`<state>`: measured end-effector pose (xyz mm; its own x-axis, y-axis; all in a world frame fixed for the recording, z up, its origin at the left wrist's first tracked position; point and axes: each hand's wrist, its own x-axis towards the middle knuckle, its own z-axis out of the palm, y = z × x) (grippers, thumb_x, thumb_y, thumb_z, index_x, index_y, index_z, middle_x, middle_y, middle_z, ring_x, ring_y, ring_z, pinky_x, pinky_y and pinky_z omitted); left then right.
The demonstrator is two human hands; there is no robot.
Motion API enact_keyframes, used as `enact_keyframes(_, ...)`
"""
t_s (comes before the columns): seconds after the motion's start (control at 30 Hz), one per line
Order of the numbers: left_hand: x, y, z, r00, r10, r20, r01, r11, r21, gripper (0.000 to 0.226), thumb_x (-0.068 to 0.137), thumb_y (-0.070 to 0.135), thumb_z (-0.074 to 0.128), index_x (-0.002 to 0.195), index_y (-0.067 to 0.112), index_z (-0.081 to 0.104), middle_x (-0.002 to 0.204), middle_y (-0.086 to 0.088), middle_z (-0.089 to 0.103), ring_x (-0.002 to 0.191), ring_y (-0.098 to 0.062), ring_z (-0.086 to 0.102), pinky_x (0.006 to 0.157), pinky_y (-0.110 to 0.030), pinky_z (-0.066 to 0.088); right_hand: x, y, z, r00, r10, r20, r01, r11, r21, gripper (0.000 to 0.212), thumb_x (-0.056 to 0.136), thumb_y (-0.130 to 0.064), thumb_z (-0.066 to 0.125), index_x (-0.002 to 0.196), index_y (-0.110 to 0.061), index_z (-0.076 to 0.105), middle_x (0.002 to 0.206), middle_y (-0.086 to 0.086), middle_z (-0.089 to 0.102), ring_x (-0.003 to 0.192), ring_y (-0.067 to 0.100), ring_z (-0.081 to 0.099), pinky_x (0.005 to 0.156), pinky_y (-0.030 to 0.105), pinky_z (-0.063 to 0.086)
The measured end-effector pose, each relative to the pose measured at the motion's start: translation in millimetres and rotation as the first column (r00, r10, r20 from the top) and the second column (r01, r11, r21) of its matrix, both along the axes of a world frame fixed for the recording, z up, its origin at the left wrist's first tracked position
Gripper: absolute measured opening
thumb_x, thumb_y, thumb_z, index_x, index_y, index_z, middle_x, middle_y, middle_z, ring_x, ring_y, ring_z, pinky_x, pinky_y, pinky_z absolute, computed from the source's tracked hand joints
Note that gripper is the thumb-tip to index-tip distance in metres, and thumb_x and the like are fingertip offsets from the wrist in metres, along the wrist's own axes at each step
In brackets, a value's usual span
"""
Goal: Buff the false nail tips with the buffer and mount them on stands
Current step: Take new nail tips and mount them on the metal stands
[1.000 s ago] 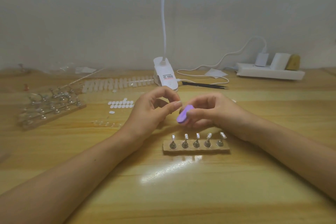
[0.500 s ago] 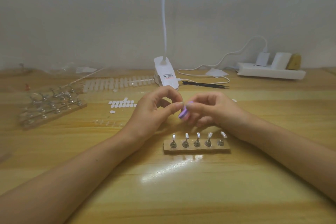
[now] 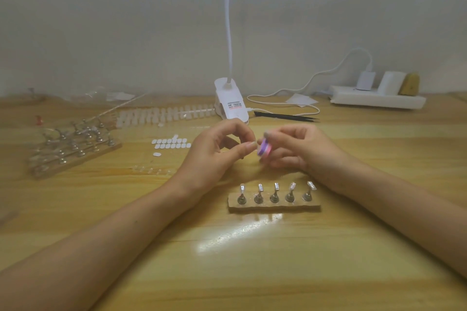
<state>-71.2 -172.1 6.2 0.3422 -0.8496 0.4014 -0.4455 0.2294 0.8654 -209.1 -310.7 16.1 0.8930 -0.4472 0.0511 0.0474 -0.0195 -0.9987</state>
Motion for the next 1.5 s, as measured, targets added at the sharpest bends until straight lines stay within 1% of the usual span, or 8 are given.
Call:
enact_keyframes(0.27,-0.6,0.4,0.7,1.0,0.003,-0.01,-0.003,1.0,0.01,0.011,0.091,0.013,0.068,0.081,0.014,0.063,0.072,0.017,0.059,0.062,0.001,0.052,0.059,-0.009,0.037,-1.6,-3.9,1.4,1.0,0.003,-0.008,-0.003,1.0,0.014,0.031,0.078,-0.037,0.071,0.09,-0.009,0.076,0.086,0.009,0.076,0.074,0.014,0.073,0.064,0.018,0.056)
enact_keyframes(0.37,-2.2,0.6,1.5,1.0,-0.009,0.026,0.009,1.0,0.004,0.011,0.091,0.011,0.067,0.081,0.012,0.063,0.072,0.016,0.059,0.064,0.001,0.053,0.059,-0.007,0.038,-1.2,-1.3,1.7,0.996,0.07,-0.062,-0.073,0.997,-0.04,0.024,0.075,-0.039,0.073,0.084,-0.018,0.079,0.083,0.008,0.076,0.074,0.014,0.073,0.066,0.019,0.057)
enact_keyframes(0.53,-2.0,0.5,1.0,0.999,-0.006,0.041,0.006,1.0,0.021,0.009,0.09,0.011,0.069,0.081,0.013,0.065,0.082,0.011,0.064,0.072,0.0,0.056,0.066,-0.009,0.04,-0.6,-7.3,-0.5,0.995,-0.095,0.02,0.094,0.993,0.074,0.028,0.081,-0.037,0.069,0.085,-0.009,0.07,0.084,0.004,0.074,0.07,0.011,0.069,0.054,0.016,0.052)
enact_keyframes(0.73,0.2,0.3,-1.4,0.999,0.026,-0.027,-0.025,0.999,0.035,0.012,0.09,0.019,0.071,0.079,0.022,0.065,0.072,0.017,0.061,0.064,-0.001,0.053,0.056,-0.014,0.038,-2.3,-2.7,-2.7,0.999,-0.026,-0.022,0.024,0.997,-0.077,0.029,0.076,-0.034,0.076,0.087,-0.014,0.057,0.068,0.008,0.068,0.048,0.008,0.05,0.04,0.013,0.034)
enact_keyframes(0.87,-0.2,1.0,-0.9,0.998,0.021,-0.051,-0.02,1.0,0.024,0.012,0.089,0.02,0.071,0.079,0.022,0.065,0.074,0.015,0.062,0.064,-0.001,0.054,0.055,-0.017,0.039,-3.0,-7.3,-2.9,1.0,0.006,0.001,-0.006,0.997,-0.075,0.019,0.078,-0.025,0.075,0.089,-0.01,0.069,0.073,0.007,0.07,0.054,0.008,0.055,0.047,0.014,0.044)
enact_keyframes(1.03,0.4,0.9,-1.3,0.997,0.031,-0.07,-0.03,0.999,0.014,0.012,0.09,0.02,0.071,0.079,0.022,0.065,0.077,0.006,0.068,0.062,-0.001,0.054,0.053,-0.017,0.039,-7.8,-15.5,-0.4,0.981,0.184,-0.059,-0.186,0.982,-0.026,0.028,0.082,-0.011,0.071,0.11,-0.011,0.075,0.106,0.013,0.075,0.093,0.017,0.072,0.079,0.019,0.055)
enact_keyframes(1.27,2.4,-0.4,-1.9,0.998,0.024,-0.058,-0.023,1.0,0.022,0.014,0.09,0.019,0.071,0.077,0.024,0.065,0.076,0.012,0.063,0.065,-0.004,0.054,0.055,-0.018,0.04,-4.5,-10.7,1.5,0.99,0.133,-0.053,-0.133,0.991,-0.001,0.025,0.084,-0.031,0.067,0.096,-0.01,0.076,0.096,0.014,0.076,0.076,0.014,0.073,0.065,0.018,0.057)
enact_keyframes(1.5,-0.8,0.7,-0.4,0.999,-0.03,-0.03,0.029,1.0,-0.008,0.01,0.088,0.014,0.071,0.08,0.018,0.066,0.08,0.012,0.063,0.066,-0.002,0.054,0.061,-0.01,0.04,-4.5,-13.4,3.4,0.995,0.084,-0.046,-0.079,0.991,0.104,0.029,0.081,-0.029,0.069,0.094,-0.004,0.073,0.086,0.014,0.074,0.067,0.016,0.072,0.059,0.017,0.057)
